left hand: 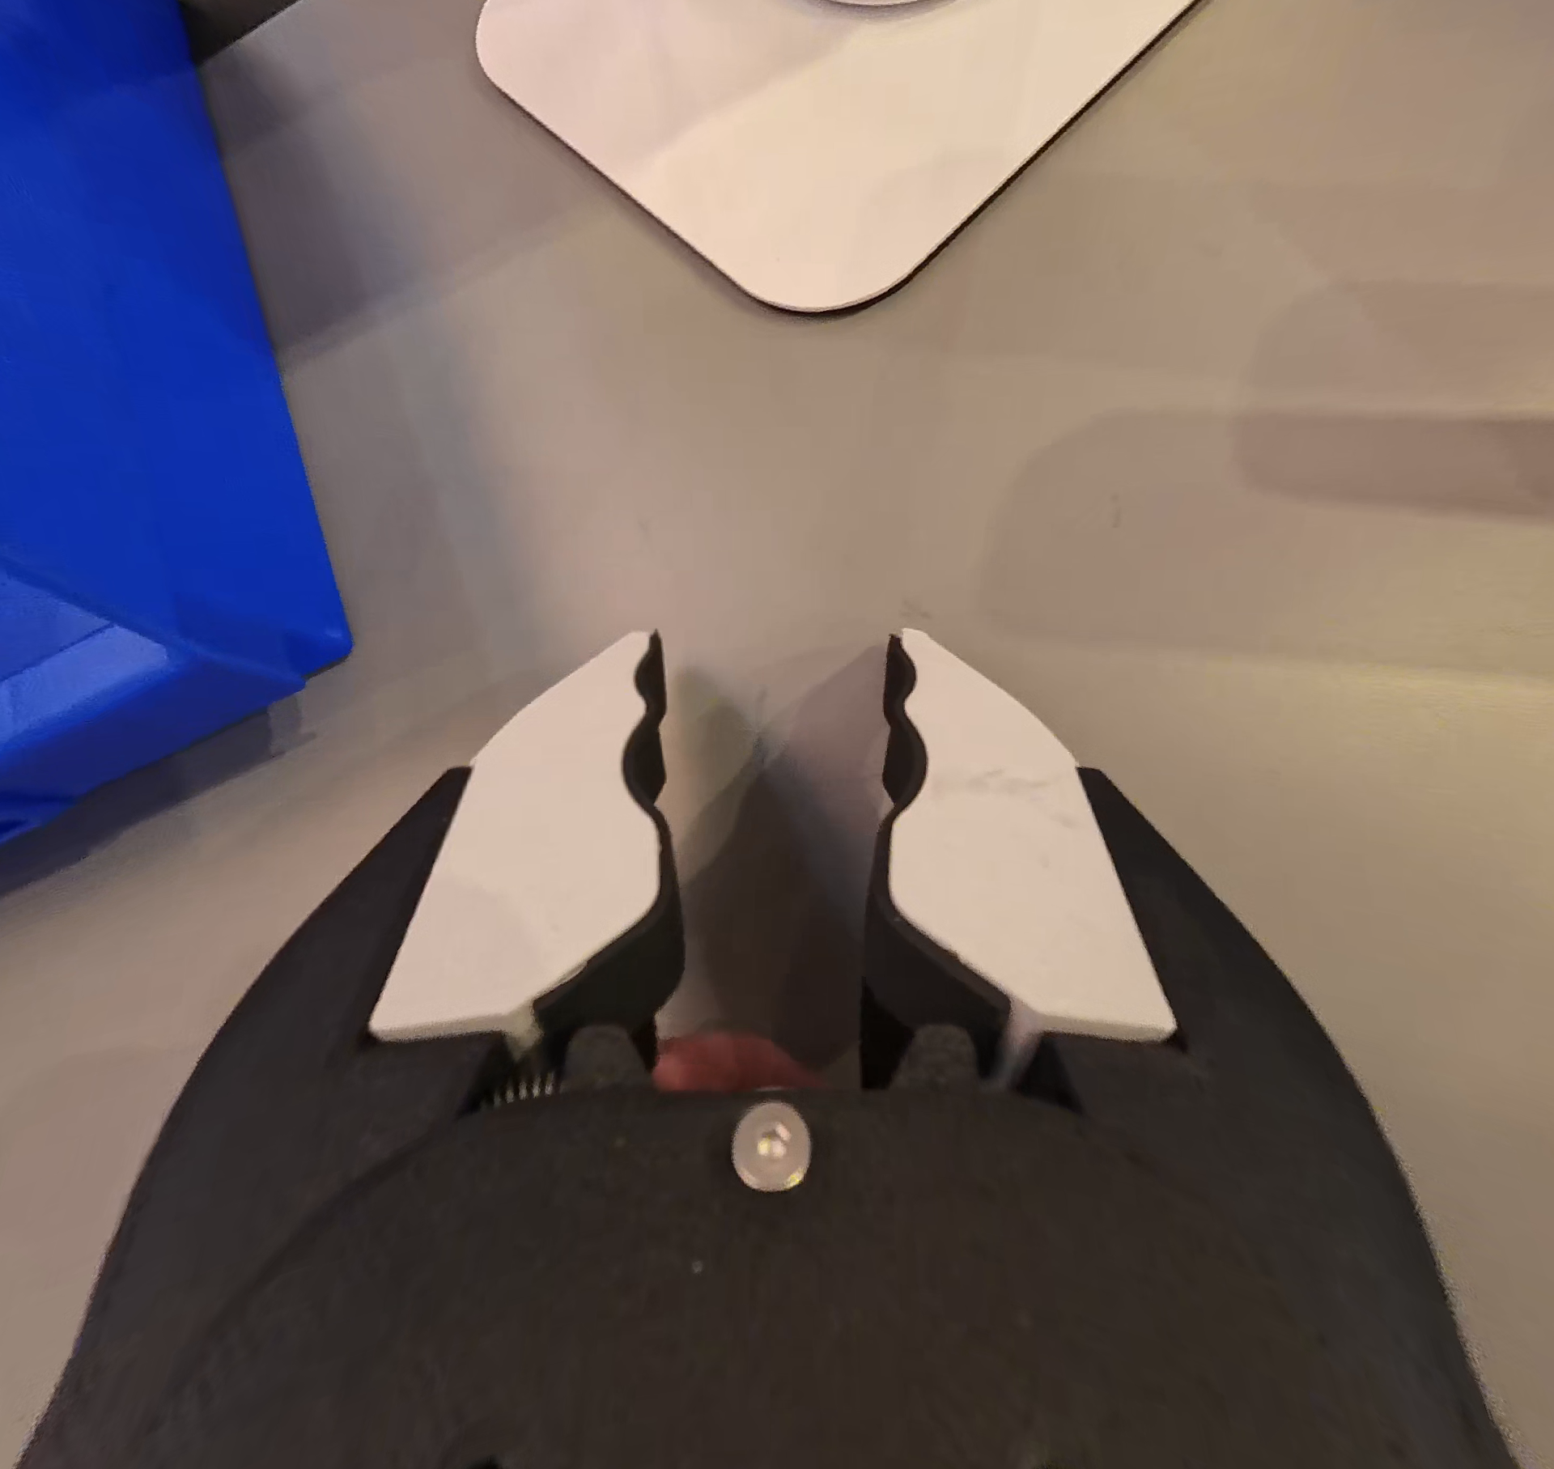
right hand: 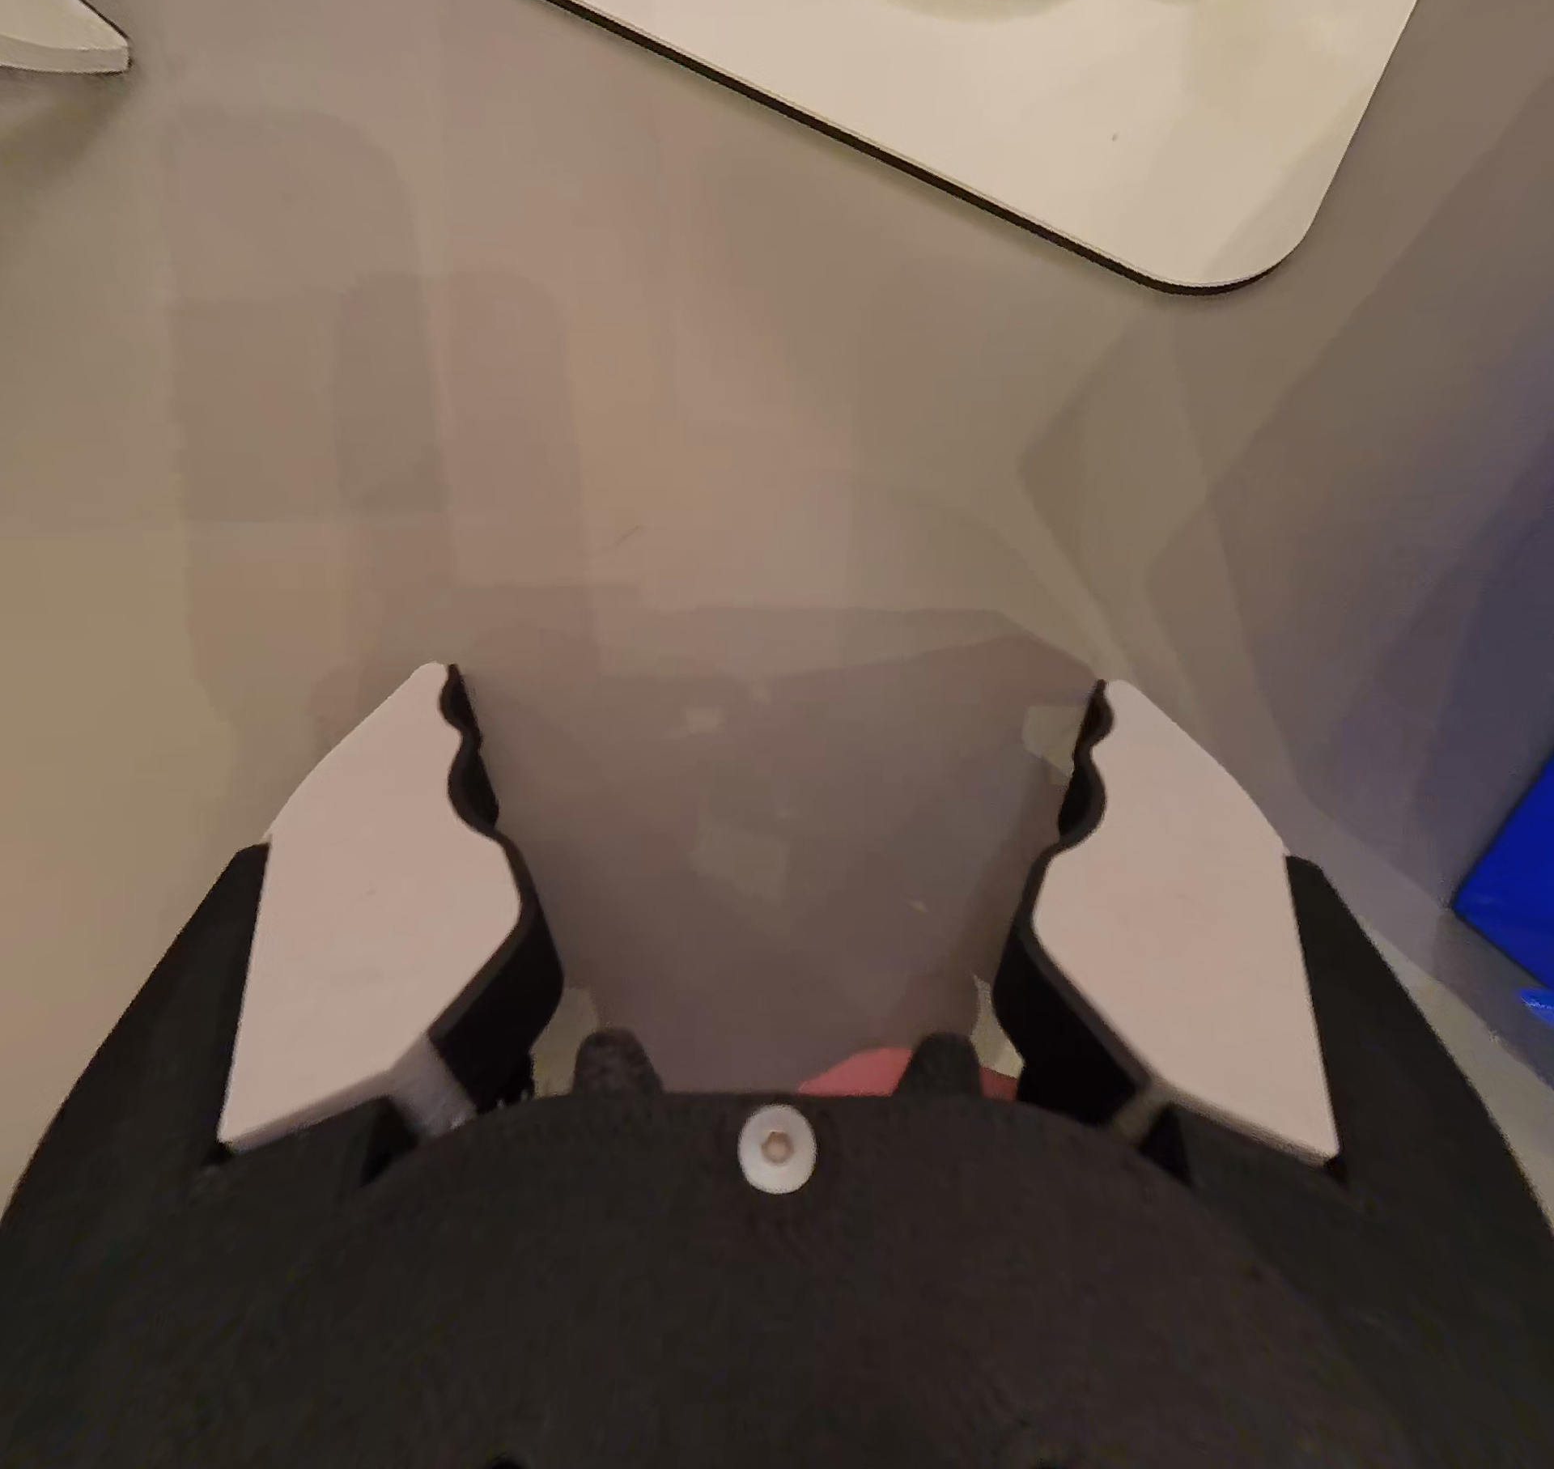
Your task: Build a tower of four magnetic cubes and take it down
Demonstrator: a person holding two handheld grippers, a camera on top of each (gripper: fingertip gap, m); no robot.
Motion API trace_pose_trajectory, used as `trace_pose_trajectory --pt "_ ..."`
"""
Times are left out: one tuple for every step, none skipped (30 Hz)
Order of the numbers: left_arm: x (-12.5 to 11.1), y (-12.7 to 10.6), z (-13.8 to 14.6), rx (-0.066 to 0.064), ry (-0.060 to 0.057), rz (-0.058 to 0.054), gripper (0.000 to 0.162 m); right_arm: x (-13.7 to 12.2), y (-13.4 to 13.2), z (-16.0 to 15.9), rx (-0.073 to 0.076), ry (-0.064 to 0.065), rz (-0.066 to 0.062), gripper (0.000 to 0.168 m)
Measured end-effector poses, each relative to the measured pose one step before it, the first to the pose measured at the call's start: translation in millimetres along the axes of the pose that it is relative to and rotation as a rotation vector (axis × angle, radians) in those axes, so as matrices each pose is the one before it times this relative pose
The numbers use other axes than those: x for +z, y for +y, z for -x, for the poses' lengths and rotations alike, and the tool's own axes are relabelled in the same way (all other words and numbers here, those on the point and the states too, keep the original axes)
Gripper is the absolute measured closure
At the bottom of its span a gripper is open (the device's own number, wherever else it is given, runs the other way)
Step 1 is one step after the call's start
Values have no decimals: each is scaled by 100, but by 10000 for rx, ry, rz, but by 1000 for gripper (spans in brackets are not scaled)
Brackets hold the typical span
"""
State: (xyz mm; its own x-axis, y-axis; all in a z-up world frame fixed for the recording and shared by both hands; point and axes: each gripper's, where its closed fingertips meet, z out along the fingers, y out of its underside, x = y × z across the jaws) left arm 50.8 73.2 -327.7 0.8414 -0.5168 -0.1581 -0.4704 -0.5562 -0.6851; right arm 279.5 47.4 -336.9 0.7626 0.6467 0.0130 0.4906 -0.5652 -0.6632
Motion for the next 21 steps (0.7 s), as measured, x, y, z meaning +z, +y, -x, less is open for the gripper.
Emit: trace_pose_trajectory --pt "-2 60 -215 -36 218 46 118 -56 19 154 0 -51 6 40" --pt "-12 22 -49 -1 93 18 119 -5 -2 22 18 11 15 41" --pt "-6 6 60 23 18 -24 117 8 -8 -21 14 14 3 41" --pt "-14 12 82 -1 15 -42 115 27 -7 -94 27 46 17 40" --pt "-2 -12 134 -46 13 -63 108 43 27 -149 50 80 28 37" --pt "-6 1 -207 -82 262 -35 101 30 31 -132 47 55 38 34" --pt "-46 -54 -261 -68 266 -49 93 54 47 -151 73 50 64 30" --pt "-7 -91 -80 -128 95 -45 86 75 28 -98 61 13 45 27" --pt "58 -80 -88 -168 96 -7 79 43 21 0 16 -26 20 26" --pt "133 83 -221 -54 152 109 77 38 7 33 5 -8 15 25" --pt "186 229 -149 72 51 203 75 62 14 113 -9 -3 25 23" --pt "124 80 -74 -6 -13 106 73 63 14 127 -33 -11 27 20" --pt "83 87 -357 26 178 106 71 24 -20 15 -1 -6 -17 20" --pt "82 67 -518 86 299 164 70 3 -19 -2 -12 -13 -35 20" --pt "55 -4 -248 43 118 98 68 -20 24 13 -5 -3 -33 20" --pt "56 -8 -27 -24 -11 62 66 -34 37 3 1 4 -5 20" --pt "20 -8 -45 -13 -7 37 64 -22 23 -6 16 9 -7 20" --pt "3 -11 -55 8 10 18 64 -18 6 -5 27 17 2 20" --pt "-1 1 8 -24 -3 -2 64 -19 34 4 50 35 25 20" --pt "20 -29 -25 -24 -13 -46 64 -20 9 14 43 33 1 21" --pt "15 -51 -58 9 -4 -74 65 -26 -2 18 6 10 -36 21"
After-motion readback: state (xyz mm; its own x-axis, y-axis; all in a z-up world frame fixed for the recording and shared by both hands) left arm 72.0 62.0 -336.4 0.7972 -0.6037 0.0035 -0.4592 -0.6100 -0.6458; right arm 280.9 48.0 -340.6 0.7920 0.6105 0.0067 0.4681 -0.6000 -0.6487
